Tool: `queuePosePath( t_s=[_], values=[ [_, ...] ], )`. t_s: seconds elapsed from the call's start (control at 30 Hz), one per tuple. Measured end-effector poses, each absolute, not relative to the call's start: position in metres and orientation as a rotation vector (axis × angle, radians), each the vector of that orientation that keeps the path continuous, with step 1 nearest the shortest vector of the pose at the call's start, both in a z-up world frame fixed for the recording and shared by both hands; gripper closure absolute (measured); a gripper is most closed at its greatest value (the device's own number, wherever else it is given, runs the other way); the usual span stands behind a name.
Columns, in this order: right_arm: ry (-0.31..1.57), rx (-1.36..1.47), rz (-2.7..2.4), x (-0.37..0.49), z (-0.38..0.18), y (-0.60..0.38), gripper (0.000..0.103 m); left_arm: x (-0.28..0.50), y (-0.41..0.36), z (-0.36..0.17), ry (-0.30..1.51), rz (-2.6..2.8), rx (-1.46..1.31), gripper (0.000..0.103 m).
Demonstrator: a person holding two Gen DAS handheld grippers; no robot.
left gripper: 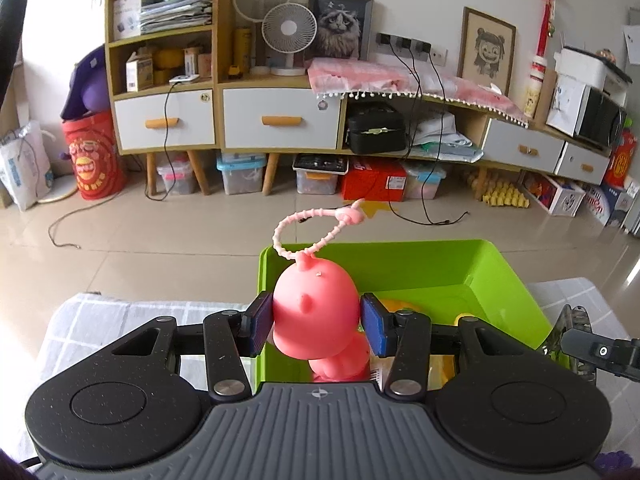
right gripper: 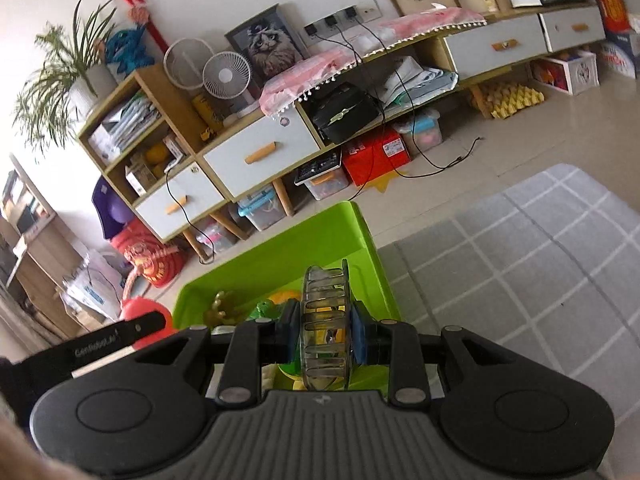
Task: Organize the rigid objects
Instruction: 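Lift the hair clip and pink pig and carry both over the green bin, then open the right gripper to drop the clip while the left releases the pig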
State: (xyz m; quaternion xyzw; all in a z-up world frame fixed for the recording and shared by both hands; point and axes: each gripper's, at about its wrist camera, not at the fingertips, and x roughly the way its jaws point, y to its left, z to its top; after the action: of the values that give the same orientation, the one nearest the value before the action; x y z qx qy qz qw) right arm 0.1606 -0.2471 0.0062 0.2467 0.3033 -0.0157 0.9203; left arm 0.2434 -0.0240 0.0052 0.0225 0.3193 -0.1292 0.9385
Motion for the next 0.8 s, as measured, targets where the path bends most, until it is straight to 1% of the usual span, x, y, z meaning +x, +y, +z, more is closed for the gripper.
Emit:
queuePosePath(
  t_s=[0.2, 0.23, 0.27, 0.3, 0.33, 0.37, 0.43, 0.63, 0.8],
  values=[
    [0.627, 0.484, -0.035, 0.163, 0.003, -0.243, 0.098, 0.246, -0.024, 0.004, 0.633, -0.248, 0.063, 0.05],
    [0.624, 0.489, -0.039, 0.162, 0.002, -0.244, 0.097, 0.245, -0.024, 0.004, 0.621, -0.244, 0.063, 0.043],
    [0.622, 0.496, -0.044, 0.161, 0.003, -0.245, 0.092, 0.245, -0.024, 0.006, 0.605, -0.246, 0.059, 0.036],
    [0.629, 0.503, -0.049, 0.161, 0.003, -0.246, 0.087, 0.242, -0.023, 0.008, 0.588, -0.243, 0.051, 0.02],
    [0.636, 0.511, -0.05, 0.161, 0.003, -0.248, 0.077, 0.24, -0.022, 0.009, 0.576, -0.247, 0.039, 0.015],
    [0.638, 0.519, -0.049, 0.161, 0.004, -0.249, 0.068, 0.238, -0.022, 0.011, 0.58, -0.266, 0.032, 0.015],
    [0.631, 0.534, -0.047, 0.158, 0.006, -0.25, 0.061, 0.237, -0.024, 0.012, 0.608, -0.29, 0.04, 0.014],
    [0.64, 0.553, -0.038, 0.148, 0.014, -0.248, 0.055, 0.224, -0.028, 0.017, 0.62, -0.302, 0.076, 0.01],
    [0.655, 0.531, -0.044, 0.136, 0.022, -0.245, 0.054, 0.211, -0.025, 0.022, 0.638, -0.314, 0.053, 0.009]
  ],
)
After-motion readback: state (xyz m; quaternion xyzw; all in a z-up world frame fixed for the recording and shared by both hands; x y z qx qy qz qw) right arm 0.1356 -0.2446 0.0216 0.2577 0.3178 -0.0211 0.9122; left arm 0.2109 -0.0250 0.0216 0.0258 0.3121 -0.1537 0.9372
